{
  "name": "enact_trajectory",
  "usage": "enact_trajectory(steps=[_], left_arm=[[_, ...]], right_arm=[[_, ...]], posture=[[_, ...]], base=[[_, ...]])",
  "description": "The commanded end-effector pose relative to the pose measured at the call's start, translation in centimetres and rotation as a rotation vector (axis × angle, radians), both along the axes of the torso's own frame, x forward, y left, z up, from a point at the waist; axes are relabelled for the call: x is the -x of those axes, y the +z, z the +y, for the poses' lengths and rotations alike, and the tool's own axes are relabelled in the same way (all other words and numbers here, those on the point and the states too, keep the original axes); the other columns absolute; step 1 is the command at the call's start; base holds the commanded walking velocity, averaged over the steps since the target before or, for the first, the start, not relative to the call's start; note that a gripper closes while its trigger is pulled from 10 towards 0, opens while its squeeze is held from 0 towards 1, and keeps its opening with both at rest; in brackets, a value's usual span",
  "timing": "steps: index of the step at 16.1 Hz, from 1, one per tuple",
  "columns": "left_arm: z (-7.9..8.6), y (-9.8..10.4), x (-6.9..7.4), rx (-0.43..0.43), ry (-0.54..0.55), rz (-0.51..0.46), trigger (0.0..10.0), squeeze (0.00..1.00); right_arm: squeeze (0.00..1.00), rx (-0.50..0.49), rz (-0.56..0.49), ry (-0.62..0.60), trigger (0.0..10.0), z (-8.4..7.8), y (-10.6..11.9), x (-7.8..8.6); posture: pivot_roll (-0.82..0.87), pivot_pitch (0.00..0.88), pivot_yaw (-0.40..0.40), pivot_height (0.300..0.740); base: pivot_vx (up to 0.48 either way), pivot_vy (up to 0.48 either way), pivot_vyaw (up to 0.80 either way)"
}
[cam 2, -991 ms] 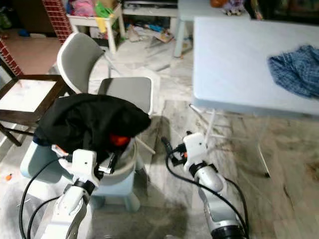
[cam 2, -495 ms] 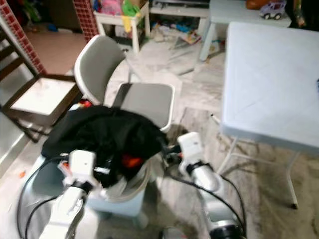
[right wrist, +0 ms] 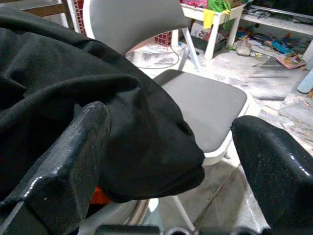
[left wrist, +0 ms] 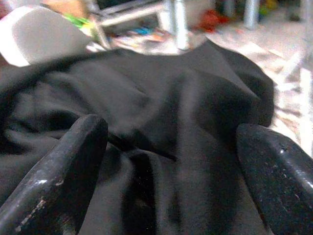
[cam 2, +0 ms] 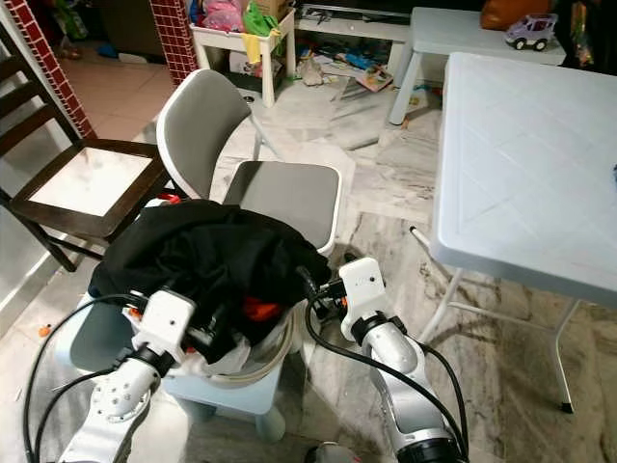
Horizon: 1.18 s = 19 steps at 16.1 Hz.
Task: Hang hanger
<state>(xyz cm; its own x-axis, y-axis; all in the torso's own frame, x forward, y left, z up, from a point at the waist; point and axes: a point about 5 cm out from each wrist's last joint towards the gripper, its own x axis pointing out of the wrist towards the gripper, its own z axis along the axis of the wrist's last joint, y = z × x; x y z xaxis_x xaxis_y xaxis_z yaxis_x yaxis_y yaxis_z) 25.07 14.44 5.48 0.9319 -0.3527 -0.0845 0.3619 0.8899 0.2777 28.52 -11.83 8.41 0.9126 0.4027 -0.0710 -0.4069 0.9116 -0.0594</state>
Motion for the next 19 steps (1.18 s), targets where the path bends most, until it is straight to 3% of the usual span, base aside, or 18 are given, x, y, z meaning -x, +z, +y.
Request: enact_trajectory(steps=[1,2,4,7,10,15,19], left_arm=[[-0.1,-0.6,0.5,-0.015,-0.060,0.033,7.3,0.00],[-0.1,-0.9,0.7,-0.028,-0.078,0.061,0.0,0.00],[0.9,-2.2,1.0,-0.078,-0.061,0.130,0.0,0.00],[3.2,-3.3,1.1,-0.120,0.049,0.171,0.0,0.00],[4.4,-2.3,0.9,-0.102,0.117,0.092,0.0,0.00],[6.0,0.2,-0.1,-0.030,0.261,-0.024,0.0,0.00],[6.8,2.5,-1.3,-0.021,0.299,-0.118,0.0,0.00]], right_arm=[[0.00,0.006,0.017,0.003,10.0,0.1,-0.4,0.1],[0.00,0.007,0.020,0.004,10.0,0.1,-0.4,0.1],[0.00,0.007,0.022,0.008,10.0,0.2,-0.4,-0.1],[0.00,0.005,0.027,0.029,10.0,0.6,-0.4,-0.2],[0.00,0.012,0.085,0.160,10.0,1.5,-1.2,0.6],[0.00,0.027,0.081,0.223,10.0,2.7,-0.7,-1.0],[0.00,0.036,0.084,0.242,10.0,3.0,-0.9,-1.8]], posture=[[-0.13,0.148,-0.032,0.740],[-0.12,0.151,-0.031,0.740],[-0.11,0.155,-0.028,0.740],[-0.10,0.156,-0.034,0.740],[-0.06,0.145,-0.062,0.740],[0.02,0.155,-0.072,0.740],[0.09,0.164,-0.086,0.740]], base=[[0.000,0.000,0.00],[0.000,0.000,0.00],[0.000,0.000,0.00],[0.000,0.000,0.00],[0.000,0.000,0.00],[0.000,0.000,0.00],[0.000,0.000,0.00]])
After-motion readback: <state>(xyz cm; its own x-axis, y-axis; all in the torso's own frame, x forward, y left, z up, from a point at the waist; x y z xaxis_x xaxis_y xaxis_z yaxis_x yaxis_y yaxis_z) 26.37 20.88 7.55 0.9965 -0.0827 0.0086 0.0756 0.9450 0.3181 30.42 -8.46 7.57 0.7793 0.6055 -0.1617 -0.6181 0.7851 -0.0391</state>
